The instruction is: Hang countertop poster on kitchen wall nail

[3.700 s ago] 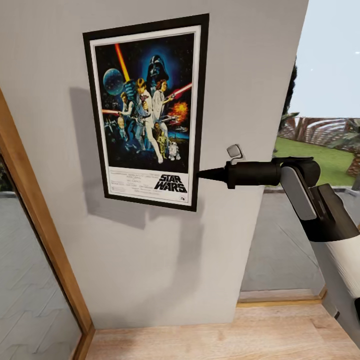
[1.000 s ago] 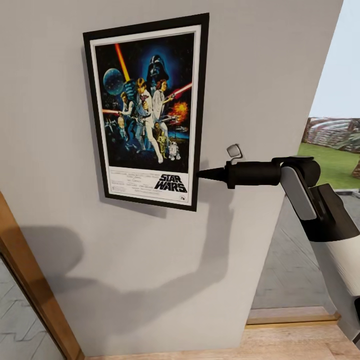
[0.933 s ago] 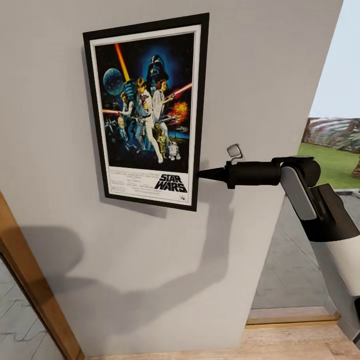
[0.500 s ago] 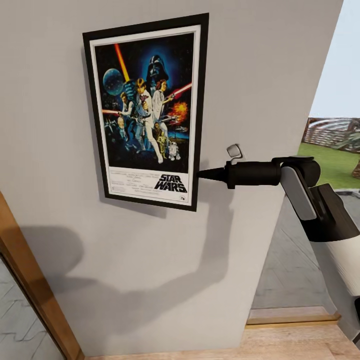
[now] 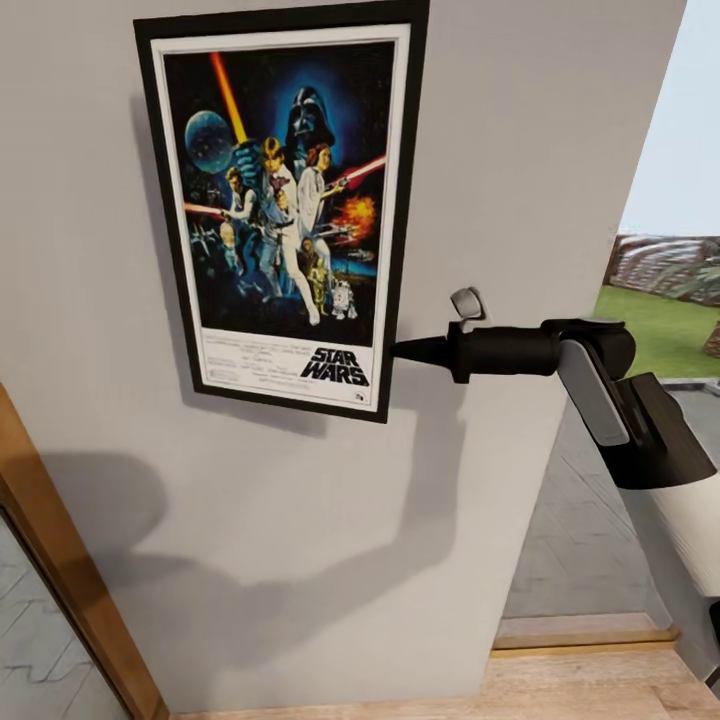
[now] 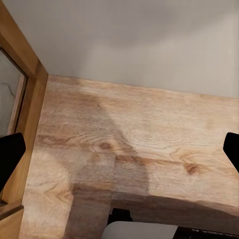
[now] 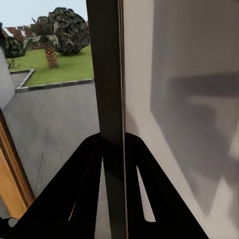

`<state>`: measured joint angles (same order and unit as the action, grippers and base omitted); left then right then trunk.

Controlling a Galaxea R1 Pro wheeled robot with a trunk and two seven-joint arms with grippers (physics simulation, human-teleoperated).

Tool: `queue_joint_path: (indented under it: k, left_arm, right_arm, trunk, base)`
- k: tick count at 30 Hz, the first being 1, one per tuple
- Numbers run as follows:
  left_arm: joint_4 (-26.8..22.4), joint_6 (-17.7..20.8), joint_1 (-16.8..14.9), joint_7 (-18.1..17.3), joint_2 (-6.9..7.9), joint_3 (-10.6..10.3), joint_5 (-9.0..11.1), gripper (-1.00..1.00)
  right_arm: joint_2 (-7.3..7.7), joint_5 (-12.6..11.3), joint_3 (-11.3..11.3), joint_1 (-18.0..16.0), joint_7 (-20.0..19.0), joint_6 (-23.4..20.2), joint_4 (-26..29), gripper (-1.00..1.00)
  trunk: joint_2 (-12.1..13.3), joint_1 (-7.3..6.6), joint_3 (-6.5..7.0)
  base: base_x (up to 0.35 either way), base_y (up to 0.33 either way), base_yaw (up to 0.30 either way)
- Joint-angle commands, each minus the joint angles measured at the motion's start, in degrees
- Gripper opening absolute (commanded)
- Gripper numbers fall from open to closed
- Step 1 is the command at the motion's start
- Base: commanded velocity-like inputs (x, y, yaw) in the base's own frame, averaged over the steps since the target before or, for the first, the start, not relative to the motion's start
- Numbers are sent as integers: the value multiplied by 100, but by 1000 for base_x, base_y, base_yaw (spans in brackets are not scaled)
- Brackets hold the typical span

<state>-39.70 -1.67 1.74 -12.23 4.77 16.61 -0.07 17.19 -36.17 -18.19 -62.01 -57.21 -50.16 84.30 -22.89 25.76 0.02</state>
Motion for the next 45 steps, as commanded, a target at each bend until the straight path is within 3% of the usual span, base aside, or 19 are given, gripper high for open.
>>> queue_joint_path:
  k: [1, 45]
  left_arm:
    - [-3, -8, 2, -35, -3, 18, -1, 100]
    - [-10, -9, 2, -43, -3, 18, -1, 100]
  right_arm:
    - [4, -31, -7, 0, -4, 23, -2, -100]
    - [37, -11, -27, 323, 0, 163, -24, -100]
  trunk:
    - [-3, 2, -1]
    - [-3, 2, -1]
  base:
    - [0, 0, 0]
    - [0, 0, 0]
